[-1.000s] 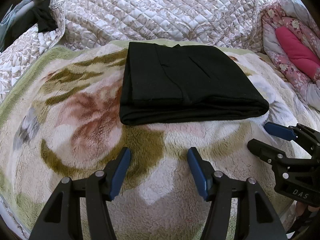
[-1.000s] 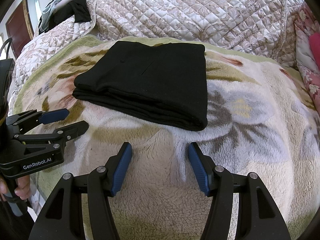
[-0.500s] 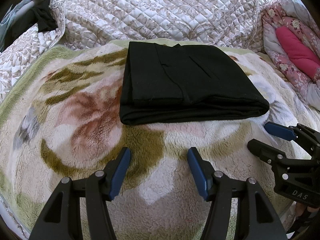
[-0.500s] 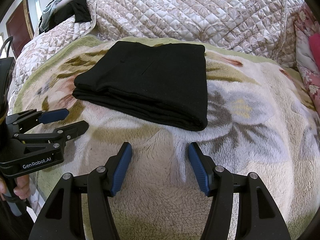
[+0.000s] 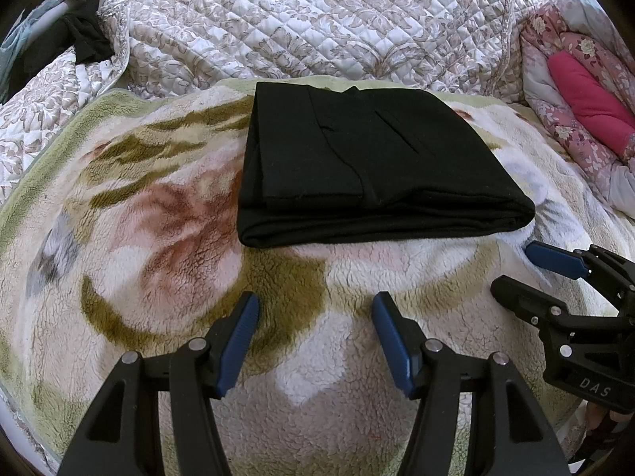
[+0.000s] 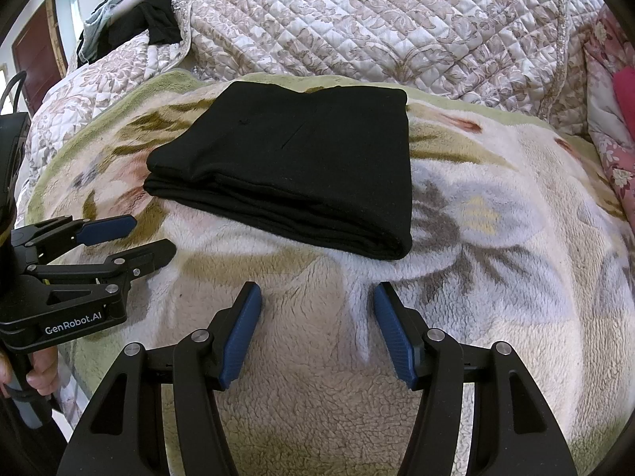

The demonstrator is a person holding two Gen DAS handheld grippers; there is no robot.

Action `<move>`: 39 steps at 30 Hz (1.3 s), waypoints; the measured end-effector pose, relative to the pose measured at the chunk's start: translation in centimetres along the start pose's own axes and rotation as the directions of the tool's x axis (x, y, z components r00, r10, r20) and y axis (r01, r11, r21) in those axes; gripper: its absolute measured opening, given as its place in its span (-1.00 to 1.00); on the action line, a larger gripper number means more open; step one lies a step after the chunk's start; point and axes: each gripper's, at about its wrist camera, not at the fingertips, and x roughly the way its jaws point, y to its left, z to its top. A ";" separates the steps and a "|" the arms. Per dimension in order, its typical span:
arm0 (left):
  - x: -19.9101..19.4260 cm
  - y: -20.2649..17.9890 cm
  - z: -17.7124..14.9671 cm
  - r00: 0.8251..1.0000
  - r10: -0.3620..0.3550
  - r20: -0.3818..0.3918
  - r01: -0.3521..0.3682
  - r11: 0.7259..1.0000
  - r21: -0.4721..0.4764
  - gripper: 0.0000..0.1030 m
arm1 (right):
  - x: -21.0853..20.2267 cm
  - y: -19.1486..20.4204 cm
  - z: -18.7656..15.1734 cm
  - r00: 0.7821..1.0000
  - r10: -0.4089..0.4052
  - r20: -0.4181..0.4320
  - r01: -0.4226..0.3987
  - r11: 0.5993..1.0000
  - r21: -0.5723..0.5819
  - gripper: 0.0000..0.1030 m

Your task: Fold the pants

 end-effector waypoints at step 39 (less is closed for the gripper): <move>0.0 0.0 0.2 1.000 -0.001 -0.003 0.001 1.000 0.004 0.22 | 0.0 0.1 -0.1 1.000 -0.004 0.003 0.004 1.000 0.001 0.16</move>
